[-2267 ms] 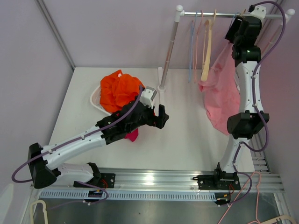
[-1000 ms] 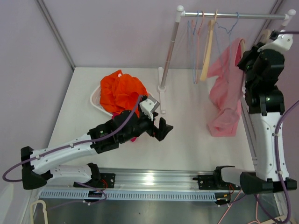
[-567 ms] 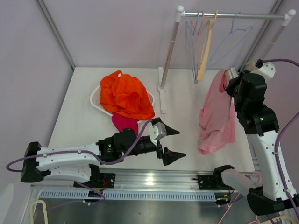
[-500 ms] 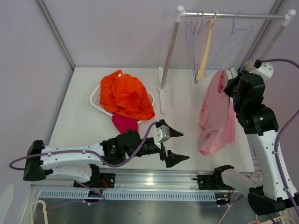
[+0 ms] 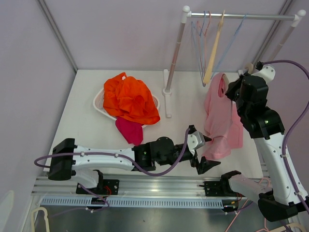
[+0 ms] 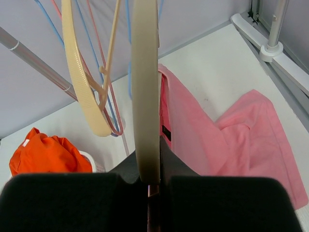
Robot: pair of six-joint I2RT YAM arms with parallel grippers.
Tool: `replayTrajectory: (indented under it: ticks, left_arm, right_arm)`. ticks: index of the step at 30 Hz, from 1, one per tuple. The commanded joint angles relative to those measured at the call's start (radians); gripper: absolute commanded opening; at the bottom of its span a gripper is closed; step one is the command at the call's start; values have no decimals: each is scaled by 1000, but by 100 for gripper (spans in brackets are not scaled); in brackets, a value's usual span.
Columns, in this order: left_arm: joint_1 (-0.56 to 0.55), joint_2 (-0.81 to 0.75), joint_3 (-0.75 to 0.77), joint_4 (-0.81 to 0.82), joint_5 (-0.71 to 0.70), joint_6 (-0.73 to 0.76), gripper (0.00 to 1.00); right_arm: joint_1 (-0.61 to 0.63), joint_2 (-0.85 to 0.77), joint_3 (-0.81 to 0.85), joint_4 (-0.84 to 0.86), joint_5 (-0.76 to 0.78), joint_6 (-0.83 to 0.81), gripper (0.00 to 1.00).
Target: Remove the t-shirt from the hanger
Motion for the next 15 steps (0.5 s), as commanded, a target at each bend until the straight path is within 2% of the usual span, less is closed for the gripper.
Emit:
replayTrajectory:
  ticks: [1, 2, 3, 4, 5, 6, 7, 8, 13, 15]
  left_arm:
    - [-10, 18, 32, 124, -102, -23, 100]
    - [-10, 29, 56, 107, -102, -23, 99]
    - [-10, 41, 96, 80, -118, -26, 94]
    - [-12, 75, 142, 13, -132, -33, 79]
    - [-10, 90, 161, -18, -145, -38, 71]
    - [-12, 104, 196, -79, -189, -67, 38]
    - [-12, 119, 231, -112, -213, -87, 15]
    - [-12, 119, 241, -126, -232, -101, 1]
    - [-53, 9, 66, 30, -93, -72, 1]
    - [-113, -52, 38, 18, -79, -2, 1]
  right_arm:
    - [13, 0, 50, 36, 21, 27, 0]
    - [18, 0, 50, 33, 22, 27, 0]
    - [18, 0, 50, 33, 22, 30, 0]
    - [19, 0, 49, 30, 21, 32, 0]
    - [24, 0, 50, 27, 18, 33, 0]
    - [25, 0, 49, 27, 16, 36, 0]
    - [28, 0, 50, 27, 15, 38, 0]
    - [31, 3, 53, 27, 15, 36, 0]
    - [36, 56, 125, -22, 32, 12, 0]
    - [33, 142, 184, -95, 45, -5, 0]
